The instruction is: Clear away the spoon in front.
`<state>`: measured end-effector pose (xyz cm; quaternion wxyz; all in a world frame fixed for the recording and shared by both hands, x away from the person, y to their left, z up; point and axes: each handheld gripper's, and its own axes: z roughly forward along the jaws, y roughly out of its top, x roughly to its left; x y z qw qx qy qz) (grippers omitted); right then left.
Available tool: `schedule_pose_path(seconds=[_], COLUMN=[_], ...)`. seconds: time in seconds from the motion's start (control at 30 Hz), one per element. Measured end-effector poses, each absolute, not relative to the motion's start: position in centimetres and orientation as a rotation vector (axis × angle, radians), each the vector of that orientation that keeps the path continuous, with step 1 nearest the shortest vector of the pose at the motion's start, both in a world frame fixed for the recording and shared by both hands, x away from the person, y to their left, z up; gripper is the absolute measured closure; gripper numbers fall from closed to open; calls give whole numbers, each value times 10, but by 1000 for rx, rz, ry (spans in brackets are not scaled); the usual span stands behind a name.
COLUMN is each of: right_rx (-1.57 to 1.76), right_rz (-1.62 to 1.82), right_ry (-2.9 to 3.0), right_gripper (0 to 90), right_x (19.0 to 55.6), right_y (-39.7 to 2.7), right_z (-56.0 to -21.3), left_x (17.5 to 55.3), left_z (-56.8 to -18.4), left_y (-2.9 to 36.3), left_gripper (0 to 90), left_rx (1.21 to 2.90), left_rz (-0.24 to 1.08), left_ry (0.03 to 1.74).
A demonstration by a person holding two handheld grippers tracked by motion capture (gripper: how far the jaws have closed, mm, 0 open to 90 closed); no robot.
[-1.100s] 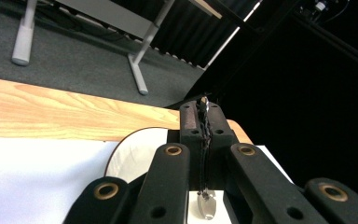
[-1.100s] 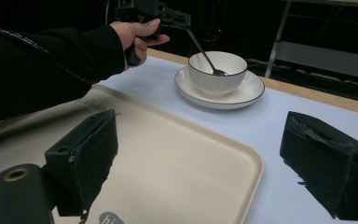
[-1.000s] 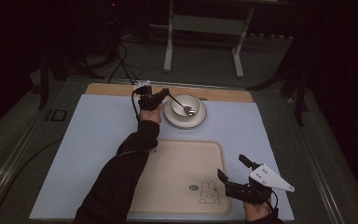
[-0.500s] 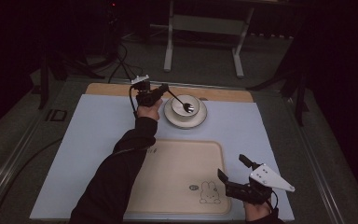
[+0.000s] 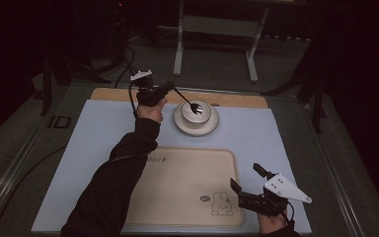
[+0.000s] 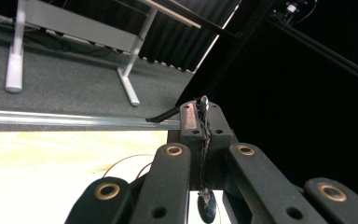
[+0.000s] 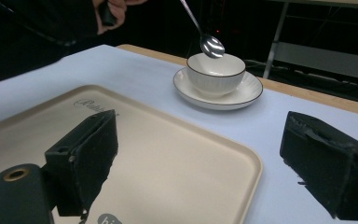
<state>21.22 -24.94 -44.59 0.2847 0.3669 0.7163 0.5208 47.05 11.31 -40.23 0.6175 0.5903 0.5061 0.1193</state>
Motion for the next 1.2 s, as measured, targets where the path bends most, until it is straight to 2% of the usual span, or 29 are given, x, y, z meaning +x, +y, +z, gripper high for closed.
schedule_pose_path(seconds=[0.63, 1.2], right_rx=[970, 960], right_rz=[1382, 1381], right_ry=[1928, 1923], right_gripper=[111, 111], right_x=[213, 212], right_y=[-245, -243], right_z=[-447, -446], left_x=[435, 401], left_z=[-351, -336], left_y=[141, 168], left_gripper=[899, 899], left_rx=[1441, 1535], left_rz=[255, 225], left_ry=[1064, 991])
